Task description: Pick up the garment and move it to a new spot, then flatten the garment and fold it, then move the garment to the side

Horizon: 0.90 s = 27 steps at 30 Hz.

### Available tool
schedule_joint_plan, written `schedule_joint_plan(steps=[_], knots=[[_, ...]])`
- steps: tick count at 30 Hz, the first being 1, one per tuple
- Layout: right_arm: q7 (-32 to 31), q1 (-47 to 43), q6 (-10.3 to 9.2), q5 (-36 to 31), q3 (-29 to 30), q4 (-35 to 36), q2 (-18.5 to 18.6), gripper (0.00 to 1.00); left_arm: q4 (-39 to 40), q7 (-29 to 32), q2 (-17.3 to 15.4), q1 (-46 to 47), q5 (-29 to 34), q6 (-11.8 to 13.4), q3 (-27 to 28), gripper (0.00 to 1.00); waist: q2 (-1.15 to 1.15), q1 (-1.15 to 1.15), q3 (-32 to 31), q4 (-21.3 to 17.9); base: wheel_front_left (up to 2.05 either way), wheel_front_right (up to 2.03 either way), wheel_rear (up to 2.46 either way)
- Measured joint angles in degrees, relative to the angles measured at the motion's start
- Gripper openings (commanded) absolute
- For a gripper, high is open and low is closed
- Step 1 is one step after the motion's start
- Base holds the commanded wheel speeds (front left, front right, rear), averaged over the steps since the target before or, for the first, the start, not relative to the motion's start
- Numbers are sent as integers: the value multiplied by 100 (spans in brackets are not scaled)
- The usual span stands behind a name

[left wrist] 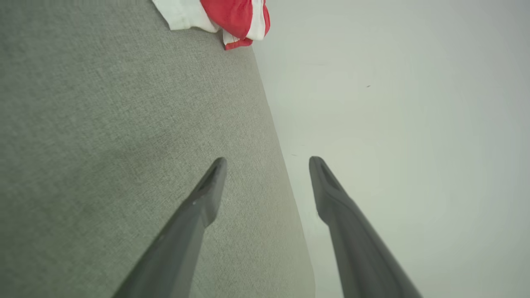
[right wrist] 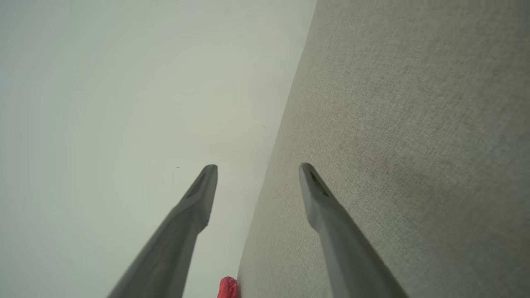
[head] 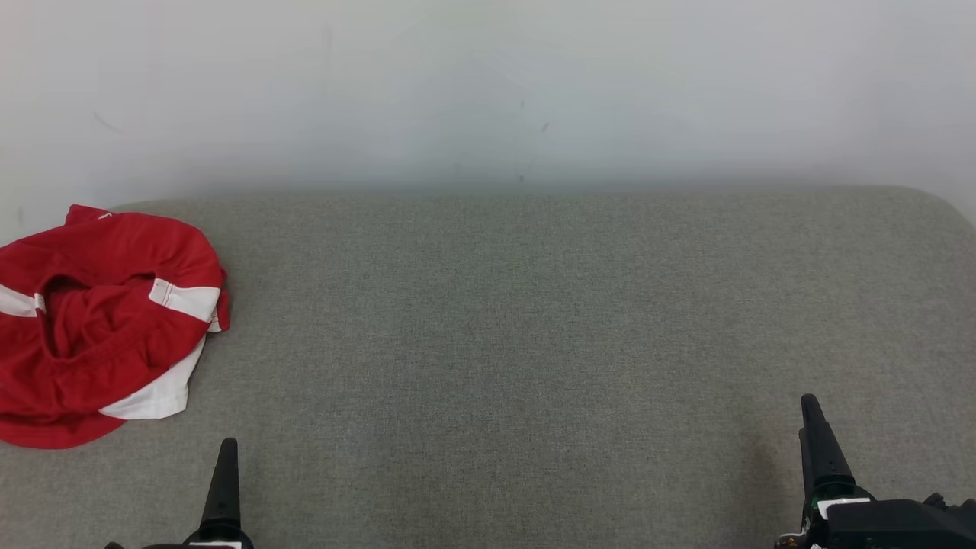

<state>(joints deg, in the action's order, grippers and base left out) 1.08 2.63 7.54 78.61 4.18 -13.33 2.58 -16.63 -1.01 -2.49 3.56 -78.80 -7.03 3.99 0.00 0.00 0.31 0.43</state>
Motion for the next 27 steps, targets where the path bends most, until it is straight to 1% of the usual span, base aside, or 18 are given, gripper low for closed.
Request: schedule_joint_plan(steps=[9, 20, 27], knots=[[183, -30, 0, -834, -22, -89, 2, 100, 145, -197, -3, 1, 748, 114, -99, 100, 0, 0, 18, 15, 0, 0, 0], [399, -27, 0, -1841, -14, -114, 3, 100, 297, -398, -5, -10, 1848, 414, -314, 100, 0, 0, 45, 18, 0, 0, 0], [508, -27, 0, -2351, -68, -92, 3, 100, 301, -508, -9, -23, 2323, 558, -426, 100, 0, 0, 66, 30, 0, 0, 0]])
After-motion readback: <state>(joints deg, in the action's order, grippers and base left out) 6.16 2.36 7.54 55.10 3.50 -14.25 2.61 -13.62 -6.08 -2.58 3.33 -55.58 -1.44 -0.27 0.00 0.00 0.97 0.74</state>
